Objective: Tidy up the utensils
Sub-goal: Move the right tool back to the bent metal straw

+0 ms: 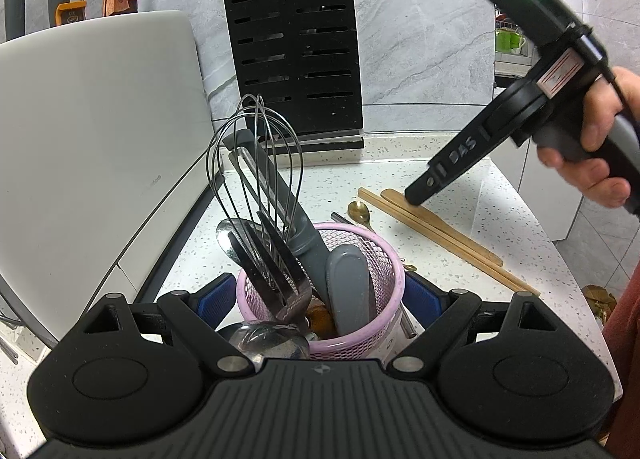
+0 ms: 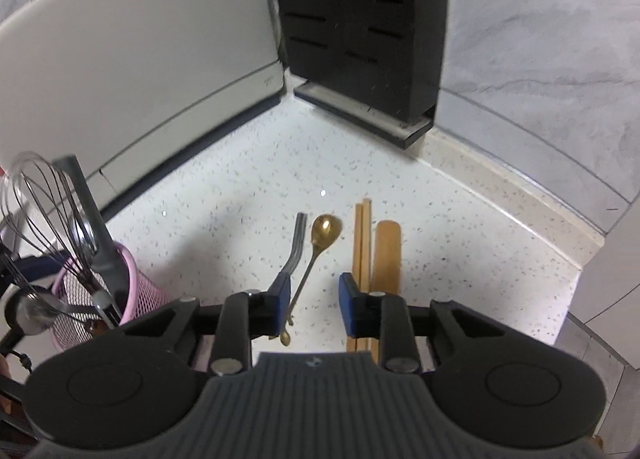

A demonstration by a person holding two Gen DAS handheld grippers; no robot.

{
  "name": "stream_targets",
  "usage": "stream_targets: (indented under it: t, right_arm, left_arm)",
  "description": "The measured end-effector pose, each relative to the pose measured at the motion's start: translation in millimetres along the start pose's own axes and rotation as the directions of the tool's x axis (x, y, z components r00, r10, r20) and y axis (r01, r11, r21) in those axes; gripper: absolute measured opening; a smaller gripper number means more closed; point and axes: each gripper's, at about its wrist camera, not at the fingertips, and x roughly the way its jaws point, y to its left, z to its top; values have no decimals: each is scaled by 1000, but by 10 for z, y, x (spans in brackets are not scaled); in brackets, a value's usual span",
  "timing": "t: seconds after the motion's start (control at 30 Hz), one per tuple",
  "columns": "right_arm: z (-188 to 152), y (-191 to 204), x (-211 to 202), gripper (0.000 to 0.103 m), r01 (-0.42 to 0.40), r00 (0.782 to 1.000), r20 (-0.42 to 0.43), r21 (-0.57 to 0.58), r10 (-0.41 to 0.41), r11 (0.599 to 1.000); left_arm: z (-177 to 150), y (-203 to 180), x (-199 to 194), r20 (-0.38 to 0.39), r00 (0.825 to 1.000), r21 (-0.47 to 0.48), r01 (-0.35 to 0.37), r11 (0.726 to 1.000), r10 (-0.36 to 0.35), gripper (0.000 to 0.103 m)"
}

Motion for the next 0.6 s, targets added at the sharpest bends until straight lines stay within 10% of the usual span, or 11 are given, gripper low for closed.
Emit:
stream_targets:
  t: [0.6]
  right_arm:
    - [282, 199, 691, 13, 17, 985, -172, 78, -3, 997]
  left_arm:
    - [-10, -3, -12, 0, 1000, 2, -4, 1000, 4, 103]
